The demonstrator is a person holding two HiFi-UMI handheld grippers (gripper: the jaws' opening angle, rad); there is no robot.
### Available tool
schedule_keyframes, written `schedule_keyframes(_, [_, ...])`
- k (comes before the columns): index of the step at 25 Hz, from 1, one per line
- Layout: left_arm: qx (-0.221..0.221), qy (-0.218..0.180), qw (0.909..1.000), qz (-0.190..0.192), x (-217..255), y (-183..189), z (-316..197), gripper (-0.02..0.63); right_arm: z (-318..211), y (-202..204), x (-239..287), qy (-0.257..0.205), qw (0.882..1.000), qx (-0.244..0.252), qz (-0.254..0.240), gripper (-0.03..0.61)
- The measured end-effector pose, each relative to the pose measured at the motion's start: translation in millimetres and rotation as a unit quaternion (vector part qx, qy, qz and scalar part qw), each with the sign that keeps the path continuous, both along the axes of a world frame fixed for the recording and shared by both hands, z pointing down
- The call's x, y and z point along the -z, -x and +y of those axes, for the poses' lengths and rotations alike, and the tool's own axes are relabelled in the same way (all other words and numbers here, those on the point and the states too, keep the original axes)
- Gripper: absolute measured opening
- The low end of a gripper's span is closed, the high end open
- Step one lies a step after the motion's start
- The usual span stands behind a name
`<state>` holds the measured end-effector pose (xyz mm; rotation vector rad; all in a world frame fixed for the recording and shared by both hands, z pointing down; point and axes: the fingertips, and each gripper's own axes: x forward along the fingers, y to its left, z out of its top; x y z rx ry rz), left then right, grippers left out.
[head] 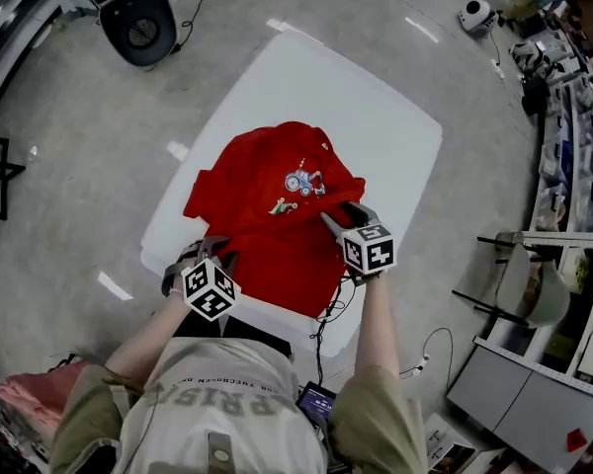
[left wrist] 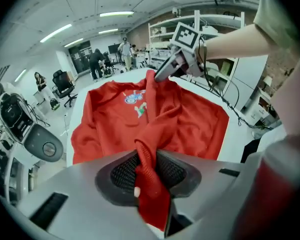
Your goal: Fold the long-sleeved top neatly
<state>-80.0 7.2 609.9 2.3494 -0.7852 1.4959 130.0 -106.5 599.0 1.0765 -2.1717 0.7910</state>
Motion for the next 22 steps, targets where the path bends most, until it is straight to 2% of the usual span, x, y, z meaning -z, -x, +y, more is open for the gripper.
schedule_keyframes(1, [-0.004, 0.011, 0.9999, -0.008, -7.3, 5.1, 5.7, 0.123, 3.4, -3.2, 1.4, 0.002, 1.000, -0.007, -0.010, 0.250])
schedule_keyframes(3, [-0.018, 0.027, 0.9995, 0.001, -5.2, 6.4, 13.8, 0.262, 3.8, -21.9, 11.2, -0.010, 0.999, -0.040, -0.019, 0.250])
schedule_keyframes(5, [-0.035, 0.014, 0.9989, 0.027, 15.8, 3.0, 10.8, 0.315, -1.1, -51.0, 19.7, -0.024, 0.996, -0.084, -0.013, 0.250])
schedule_keyframes(8, [-0.070, -0.043, 0.9943, 0.068, 47.0, -12.4, -7.0, 0.327, -4.7, -86.2, 13.9, -0.015, 0.991, -0.130, -0.006, 0.250])
schedule_keyframes(11, [-0.114, -0.062, 0.9871, 0.093, 47.9, -49.6, -21.6, 0.327, -3.5, -83.7, -9.9, 0.024, 0.992, -0.126, -0.012, 0.250])
schedule_keyframes(14, [-0.162, -0.024, 0.9841, 0.068, 23.9, -82.2, -17.9, 0.327, -2.5, -70.6, -27.3, 0.053, 0.993, -0.109, 0.000, 0.248])
schedule_keyframes(16, [-0.185, 0.024, 0.9812, 0.048, 5.9, -90.5, -3.1, 0.327, 2.8, -71.7, -34.1, 0.068, 0.992, -0.101, 0.028, 0.204])
schedule_keyframes(18, [-0.194, 0.073, 0.9774, 0.044, -4.5, -90.6, 16.7, 0.327, 11.7, -82.7, -39.0, 0.079, 0.990, -0.098, 0.064, 0.137])
schedule_keyframes(20, [-0.194, 0.108, 0.9740, 0.048, -9.5, -86.9, 36.3, 0.327, 21.0, -100.4, -43.8, 0.091, 0.986, -0.109, 0.092, 0.135])
schedule_keyframes(22, [-0.190, 0.127, 0.9724, 0.047, -16.2, -81.7, 50.2, 0.327, 28.1, -116.1, -48.5, 0.105, 0.982, -0.125, 0.098, 0.135])
